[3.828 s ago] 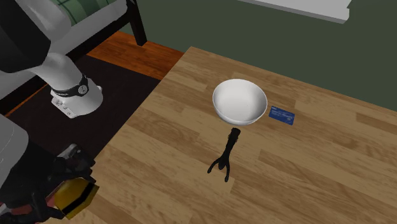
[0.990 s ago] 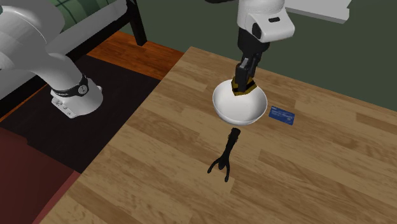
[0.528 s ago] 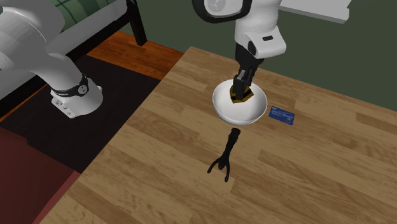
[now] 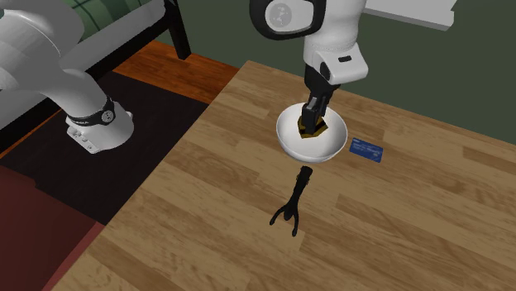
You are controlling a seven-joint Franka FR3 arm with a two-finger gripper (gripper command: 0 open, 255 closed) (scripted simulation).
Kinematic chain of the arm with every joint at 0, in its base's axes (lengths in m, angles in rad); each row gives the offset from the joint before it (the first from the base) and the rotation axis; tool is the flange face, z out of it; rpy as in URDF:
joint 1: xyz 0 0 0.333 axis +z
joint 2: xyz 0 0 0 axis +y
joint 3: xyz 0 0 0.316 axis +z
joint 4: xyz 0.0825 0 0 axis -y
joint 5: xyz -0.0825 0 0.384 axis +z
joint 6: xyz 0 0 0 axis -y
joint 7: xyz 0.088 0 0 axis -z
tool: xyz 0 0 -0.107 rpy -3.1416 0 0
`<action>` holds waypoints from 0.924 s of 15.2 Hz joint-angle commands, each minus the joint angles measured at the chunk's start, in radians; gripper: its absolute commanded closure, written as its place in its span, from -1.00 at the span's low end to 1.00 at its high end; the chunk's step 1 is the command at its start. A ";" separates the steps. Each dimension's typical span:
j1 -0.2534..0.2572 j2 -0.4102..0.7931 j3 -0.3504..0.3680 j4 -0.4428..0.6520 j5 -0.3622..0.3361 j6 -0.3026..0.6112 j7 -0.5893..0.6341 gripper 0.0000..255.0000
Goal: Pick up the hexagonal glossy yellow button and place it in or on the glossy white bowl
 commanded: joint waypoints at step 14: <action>0.003 -0.066 0.007 0.037 0.012 -0.103 -0.007 -1.00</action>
